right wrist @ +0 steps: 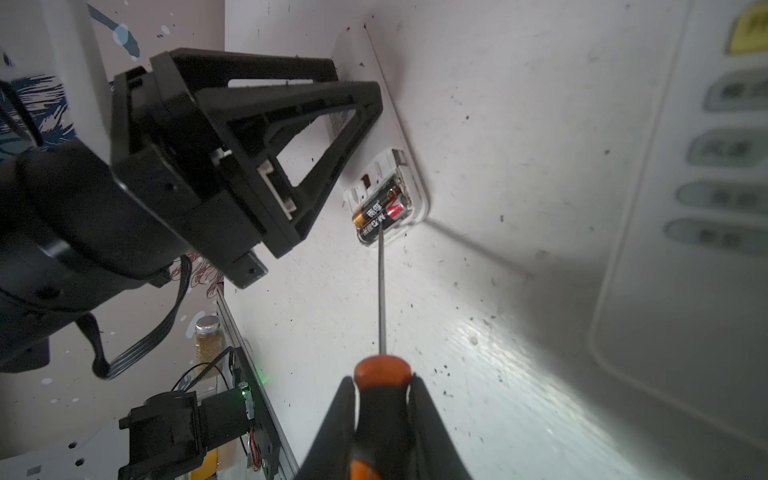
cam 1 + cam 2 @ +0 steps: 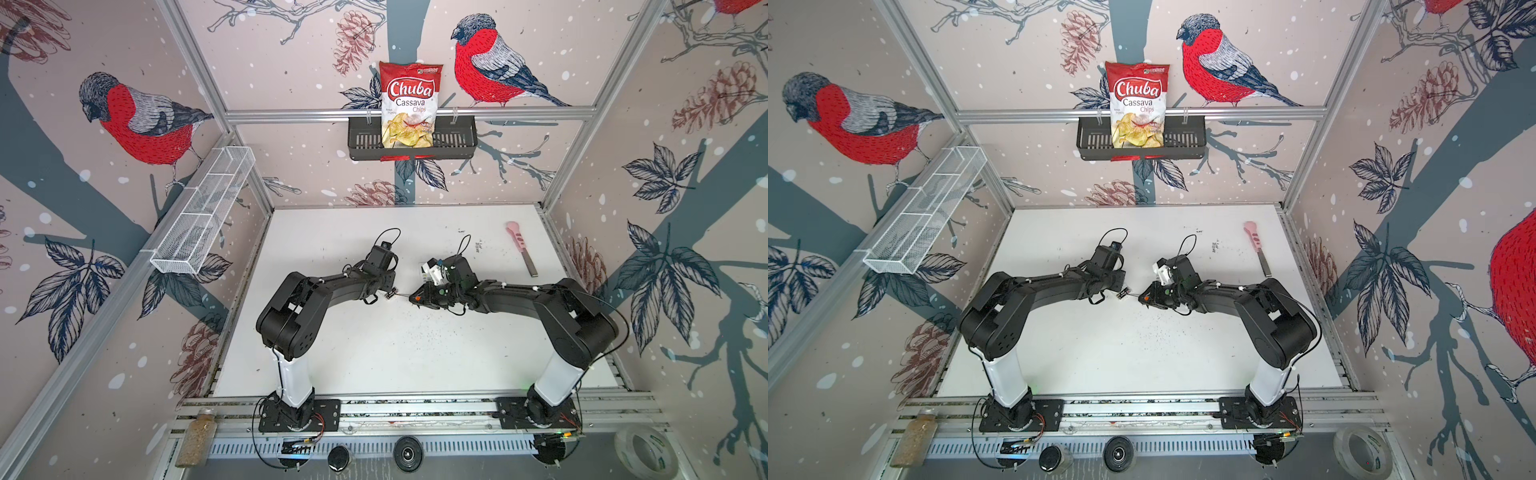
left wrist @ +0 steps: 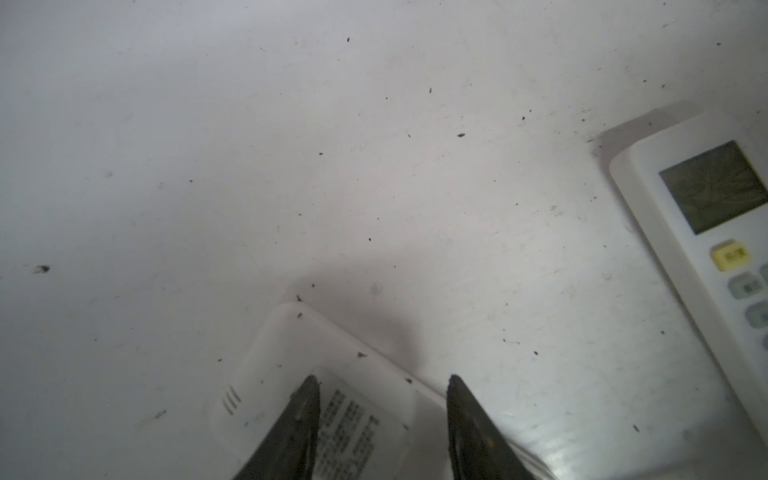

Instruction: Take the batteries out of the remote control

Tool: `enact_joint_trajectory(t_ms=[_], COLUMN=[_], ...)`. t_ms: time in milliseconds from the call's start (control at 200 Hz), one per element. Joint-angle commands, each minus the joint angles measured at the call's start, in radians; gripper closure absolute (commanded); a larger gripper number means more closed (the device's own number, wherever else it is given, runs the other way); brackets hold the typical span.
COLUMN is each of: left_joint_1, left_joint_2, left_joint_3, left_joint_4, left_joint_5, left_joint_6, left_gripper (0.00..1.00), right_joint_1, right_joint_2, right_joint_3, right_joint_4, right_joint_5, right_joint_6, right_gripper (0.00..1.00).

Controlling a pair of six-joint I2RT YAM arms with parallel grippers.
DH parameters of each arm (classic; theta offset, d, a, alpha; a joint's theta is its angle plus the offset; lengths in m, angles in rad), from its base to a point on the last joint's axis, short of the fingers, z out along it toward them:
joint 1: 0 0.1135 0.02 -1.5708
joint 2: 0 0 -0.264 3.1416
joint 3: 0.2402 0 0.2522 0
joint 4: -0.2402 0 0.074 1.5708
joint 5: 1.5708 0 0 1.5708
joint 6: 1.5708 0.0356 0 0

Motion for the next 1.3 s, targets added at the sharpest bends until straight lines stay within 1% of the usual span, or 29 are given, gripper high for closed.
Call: enact_joint_trajectory(t_ms=[0, 365, 720, 946, 1151, 1296], left_joint_1=[0.002, 0.002, 0.002, 0.001, 0.002, 0.002], left_joint_2=[0.011, 0.012, 0.013, 0.012, 0.018, 0.017], left_joint_3=[-0.011, -0.012, -0.009, -0.006, -0.006, -0.006], left_joint_4=[-0.143, -0.145, -0.143, -0.146, -0.145, -0.144], left_joint_5=[0.061, 0.059, 0.059, 0.060, 0.064, 0.065], left_joint_6=[-0.013, -0.011, -0.011, -0.009, -0.010, -0.010], left_gripper=[0.51, 0.51, 0.51, 0.51, 0.51, 0.51], right_joint_1=[0.002, 0.005, 0.004, 0.005, -0.003, -0.007], right_joint_2=[0.005, 0.009, 0.027, 0.057, 0.058, 0.046], right_joint_3=[0.014, 0.033, 0.066, 0.062, 0.012, -0.005], right_joint_4=[-0.039, -0.088, -0.110, -0.059, 0.068, 0.098], right_joint_5=[0.029, 0.044, 0.082, 0.077, 0.044, 0.039], right_joint_6=[-0.022, -0.044, -0.051, -0.029, 0.013, 0.018], right_gripper=[0.99, 0.99, 0.99, 0.99, 0.99, 0.99])
